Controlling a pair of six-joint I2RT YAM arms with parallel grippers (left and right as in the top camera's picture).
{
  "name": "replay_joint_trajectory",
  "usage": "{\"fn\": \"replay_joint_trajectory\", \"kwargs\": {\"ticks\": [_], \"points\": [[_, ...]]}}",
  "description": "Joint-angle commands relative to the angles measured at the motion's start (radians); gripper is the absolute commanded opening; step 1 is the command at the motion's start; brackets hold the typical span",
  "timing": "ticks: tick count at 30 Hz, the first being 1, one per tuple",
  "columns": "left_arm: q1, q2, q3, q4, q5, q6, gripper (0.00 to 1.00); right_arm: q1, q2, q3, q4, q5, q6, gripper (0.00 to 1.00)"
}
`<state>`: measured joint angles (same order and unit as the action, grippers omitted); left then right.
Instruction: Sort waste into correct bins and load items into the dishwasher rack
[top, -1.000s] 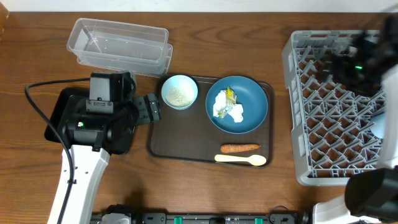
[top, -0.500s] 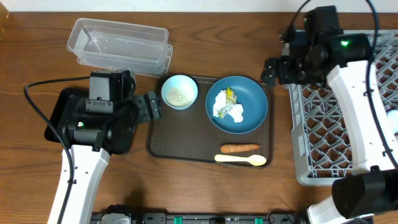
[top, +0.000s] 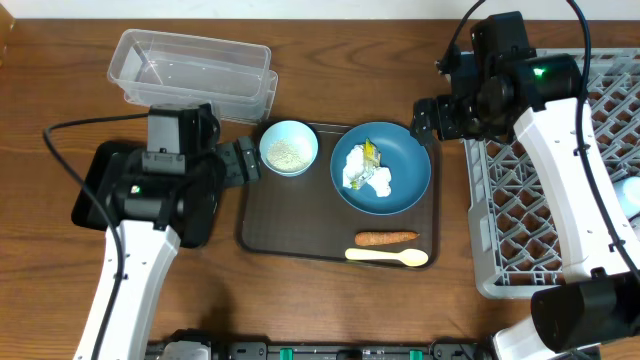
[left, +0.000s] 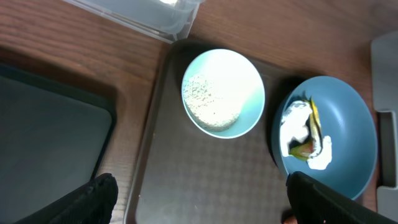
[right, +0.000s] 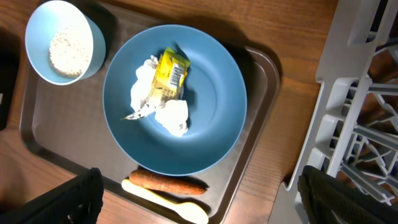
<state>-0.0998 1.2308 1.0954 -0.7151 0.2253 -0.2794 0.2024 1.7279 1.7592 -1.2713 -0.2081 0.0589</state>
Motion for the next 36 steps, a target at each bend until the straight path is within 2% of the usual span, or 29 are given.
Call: {"fn": "replay_joint_trajectory", "kwargs": {"ticks": [1,9,13,18,22,24,26,29,32,36], "points": [[0.003,0.038,0.01,0.01,-0.009,0.013,0.89,0.008,0.01,0.012,-0.003,0.006,-0.015,0.98],[0.003,0.105,0.01,0.022,-0.009,0.013,0.89,0.008,0.01,0.012,0.0,0.005,-0.015,0.98],[0.003,0.117,0.01,0.005,-0.02,0.014,0.89,0.018,0.019,0.012,0.021,-0.018,-0.015,0.93],[0.003,0.117,0.01,-0.055,-0.13,0.013,0.89,0.089,0.057,0.012,0.05,-0.017,-0.014,0.9],[0.003,0.117,0.01,-0.084,-0.145,0.013,0.89,0.13,0.091,0.012,0.079,0.005,0.003,0.86],[0.009,0.117,0.01,-0.077,-0.145,0.013,0.89,0.148,0.114,0.012,0.089,0.033,0.045,0.81],[0.019,0.117,0.01,-0.072,-0.144,0.012,0.89,0.161,0.14,0.012,0.092,0.032,0.068,0.68],[0.039,0.117,0.01,-0.079,-0.145,0.005,0.88,0.188,0.187,0.012,0.093,0.032,0.079,0.56],[0.072,0.116,0.01,-0.117,-0.171,-0.031,0.88,0.214,0.236,0.012,0.09,0.034,0.083,0.5],[0.154,0.116,0.01,-0.169,-0.173,-0.059,0.88,0.246,0.304,0.012,0.087,0.036,0.105,0.5]]}}
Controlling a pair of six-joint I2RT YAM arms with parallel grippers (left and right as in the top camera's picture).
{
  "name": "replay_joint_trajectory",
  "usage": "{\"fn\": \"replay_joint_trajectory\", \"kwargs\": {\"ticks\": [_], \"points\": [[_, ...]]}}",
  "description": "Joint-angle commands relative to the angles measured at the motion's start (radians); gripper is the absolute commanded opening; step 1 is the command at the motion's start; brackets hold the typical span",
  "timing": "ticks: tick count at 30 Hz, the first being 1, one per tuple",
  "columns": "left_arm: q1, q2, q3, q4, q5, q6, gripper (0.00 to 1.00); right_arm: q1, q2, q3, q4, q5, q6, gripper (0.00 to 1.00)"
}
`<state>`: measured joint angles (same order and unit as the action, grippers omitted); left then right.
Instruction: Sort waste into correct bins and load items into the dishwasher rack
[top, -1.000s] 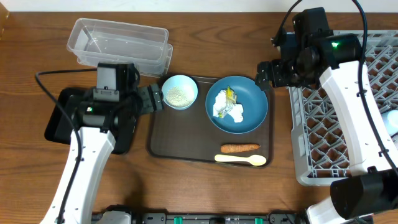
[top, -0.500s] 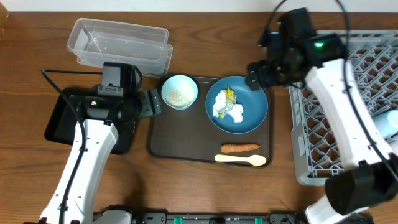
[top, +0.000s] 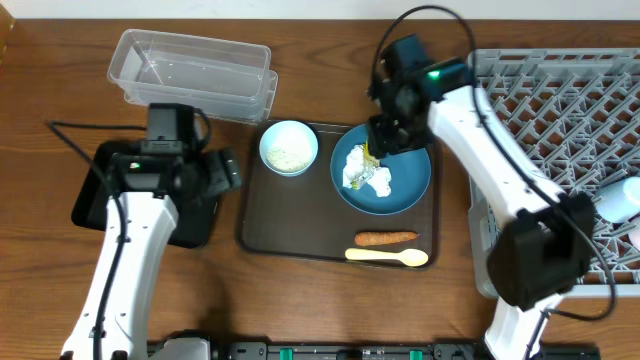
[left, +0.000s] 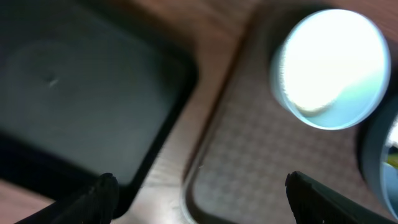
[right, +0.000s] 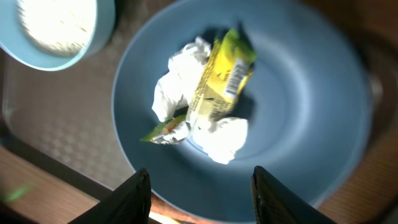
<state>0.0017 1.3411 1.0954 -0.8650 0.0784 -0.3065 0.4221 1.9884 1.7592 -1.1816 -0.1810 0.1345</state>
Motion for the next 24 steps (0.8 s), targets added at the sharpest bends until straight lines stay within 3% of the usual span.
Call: {"fn": "replay_joint_trajectory", "kwargs": {"ticks": [1,7,14,16,17,19,24], "points": [[0.079,0.006,0.01,-0.031,-0.022,-0.032,0.88,0.036,0.066,0.012,-0.004,0.009,0.03,0.51],[0.174,0.006,0.01,-0.056,0.03,-0.032,0.88,0.077,0.169,0.012,-0.008,0.039,0.059,0.46],[0.185,0.006,0.01,-0.055,0.045,-0.032,0.88,0.097,0.215,0.012,-0.014,0.091,0.106,0.36],[0.185,0.006,0.01,-0.055,0.045,-0.032,0.88,0.096,0.215,0.013,-0.015,0.092,0.113,0.3],[0.185,0.006,0.01,-0.055,0.045,-0.032,0.88,0.096,0.215,0.013,-0.017,0.092,0.113,0.17],[0.185,0.006,0.01,-0.055,0.045,-0.032,0.88,0.095,0.215,0.013,-0.023,0.092,0.113,0.01],[0.185,0.006,0.01,-0.055,0.045,-0.032,0.88,0.095,0.214,0.013,-0.035,0.092,0.113,0.01]]}}
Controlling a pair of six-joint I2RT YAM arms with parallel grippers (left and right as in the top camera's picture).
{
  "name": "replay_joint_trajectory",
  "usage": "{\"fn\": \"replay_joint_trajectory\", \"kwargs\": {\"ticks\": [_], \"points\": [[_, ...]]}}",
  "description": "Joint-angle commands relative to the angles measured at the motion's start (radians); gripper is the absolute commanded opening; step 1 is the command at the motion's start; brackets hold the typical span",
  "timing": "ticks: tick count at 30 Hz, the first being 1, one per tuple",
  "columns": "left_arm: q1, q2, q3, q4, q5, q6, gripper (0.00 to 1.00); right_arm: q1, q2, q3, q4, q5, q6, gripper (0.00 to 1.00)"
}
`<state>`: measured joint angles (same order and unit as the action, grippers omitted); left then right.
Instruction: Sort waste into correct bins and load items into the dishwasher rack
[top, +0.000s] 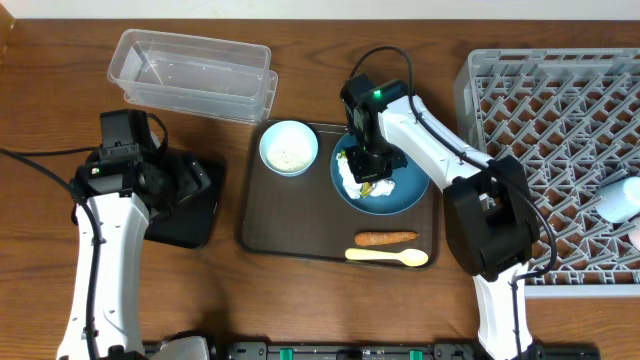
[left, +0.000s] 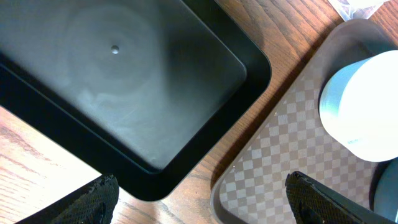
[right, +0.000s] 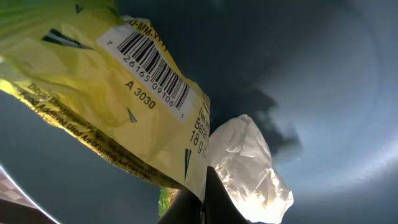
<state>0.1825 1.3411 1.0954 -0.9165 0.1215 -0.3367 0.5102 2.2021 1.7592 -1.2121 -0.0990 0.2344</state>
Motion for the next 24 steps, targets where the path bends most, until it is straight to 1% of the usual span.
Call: {"fn": "replay_joint_trajectory", "kwargs": {"ticks": [1,10,13,15,18,21,22,24], "points": [[0.004,0.006,0.01,-0.003,0.002,-0.002,0.88,0.007,0.001,0.013,-0.006,0.01,0.012,0.01],[0.004,0.006,0.01,-0.003,0.002,-0.002,0.89,0.006,-0.026,0.014,-0.006,0.01,0.004,0.02],[0.004,0.006,0.01,-0.003,0.002,-0.002,0.88,0.006,-0.051,0.014,0.0,0.01,-0.008,0.09],[0.004,0.006,0.01,-0.003,0.002,-0.002,0.88,0.006,-0.064,0.014,0.005,0.01,-0.012,0.11],[0.004,0.006,0.01,-0.003,0.002,-0.002,0.88,0.006,-0.082,0.014,0.009,0.01,-0.011,0.1],[0.004,0.006,0.01,-0.003,0.002,-0.002,0.88,0.006,-0.093,0.014,0.01,0.01,-0.012,0.06],[0.004,0.006,0.01,-0.003,0.002,-0.002,0.88,0.006,-0.099,0.014,0.011,0.01,-0.011,0.03],[0.004,0.006,0.01,-0.003,0.002,-0.002,0.88,0.006,-0.108,0.014,0.016,0.01,-0.011,0.01]]}}
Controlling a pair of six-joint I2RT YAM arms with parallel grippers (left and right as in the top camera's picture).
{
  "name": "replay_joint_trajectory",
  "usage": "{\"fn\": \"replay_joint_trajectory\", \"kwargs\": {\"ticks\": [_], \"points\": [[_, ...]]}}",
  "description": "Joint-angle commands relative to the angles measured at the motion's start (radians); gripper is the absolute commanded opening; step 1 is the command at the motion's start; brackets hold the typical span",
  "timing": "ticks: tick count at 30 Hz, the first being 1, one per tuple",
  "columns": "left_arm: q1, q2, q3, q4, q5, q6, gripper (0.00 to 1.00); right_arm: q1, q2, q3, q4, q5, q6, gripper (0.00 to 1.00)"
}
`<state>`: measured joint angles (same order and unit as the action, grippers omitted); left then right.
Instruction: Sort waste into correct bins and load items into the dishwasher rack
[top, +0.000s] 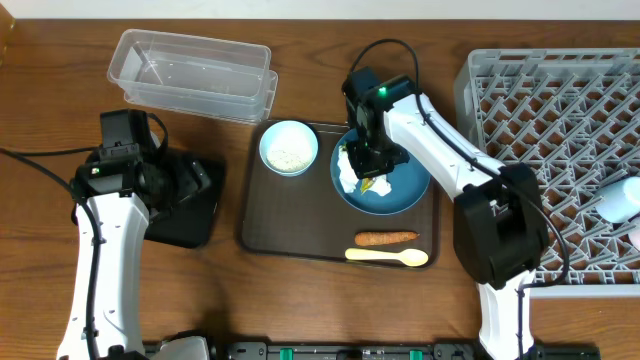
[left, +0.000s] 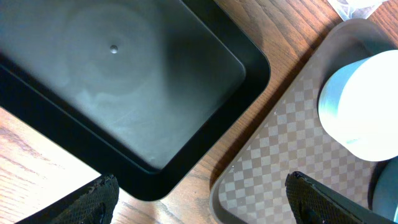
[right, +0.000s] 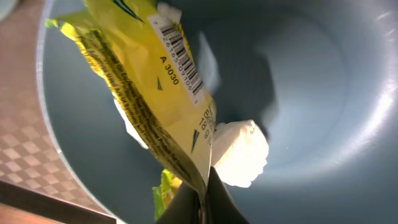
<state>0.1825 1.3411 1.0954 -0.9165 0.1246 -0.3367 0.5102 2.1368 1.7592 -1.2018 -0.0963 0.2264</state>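
Observation:
My right gripper (right: 203, 199) is shut on a yellow snack wrapper (right: 155, 81), which hangs just above the blue plate (right: 323, 93). Crumpled white tissue (right: 239, 152) lies on the plate beneath it. Overhead, the right gripper (top: 368, 165) sits over the plate's (top: 412, 188) left half. My left gripper (left: 199, 200) is open and holds nothing, hovering over the corner of the black bin (left: 112, 81) and the edge of the brown tray (left: 280, 162). The grey dishwasher rack (top: 560, 130) stands at the right.
On the tray (top: 290, 230) are a light-blue bowl of rice (top: 289, 148), a carrot (top: 386, 238) and a pale spoon (top: 386, 257). A clear plastic container (top: 190, 75) sits at the back left. A white cup (top: 625, 200) lies in the rack.
My right gripper has risen a little with the yellow wrapper, so more of the plate and tissue shows under it. The left arm has not moved.
At first my right gripper was open by the rack's edge and the left was next to the bowl. Then the right was open over the plate, the left nearer the black bin. Then the right was shut on the wrapper, and now holds it above the plate.

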Motion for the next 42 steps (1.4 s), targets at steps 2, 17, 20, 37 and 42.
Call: {"fn": "replay_joint_trajectory", "kwargs": {"ticks": [2,17,20,37,42], "points": [[0.004,0.006,0.01,-0.003,-0.001,-0.002,0.88,0.006,-0.053,0.014,0.013,0.007,-0.003,0.01],[0.003,0.006,0.01,0.002,-0.001,-0.002,0.88,0.005,-0.067,0.014,0.005,0.007,-0.004,0.28],[-0.005,0.006,0.01,0.015,0.0,-0.002,0.85,0.005,-0.067,0.014,0.001,0.011,-0.003,0.31],[-0.084,0.027,0.127,0.336,-0.005,0.003,0.46,-0.05,-0.233,0.015,0.025,0.018,-0.006,0.2],[-0.092,0.155,0.243,0.366,-0.005,0.032,0.44,-0.105,-0.354,0.014,0.003,0.018,-0.007,0.32]]}}
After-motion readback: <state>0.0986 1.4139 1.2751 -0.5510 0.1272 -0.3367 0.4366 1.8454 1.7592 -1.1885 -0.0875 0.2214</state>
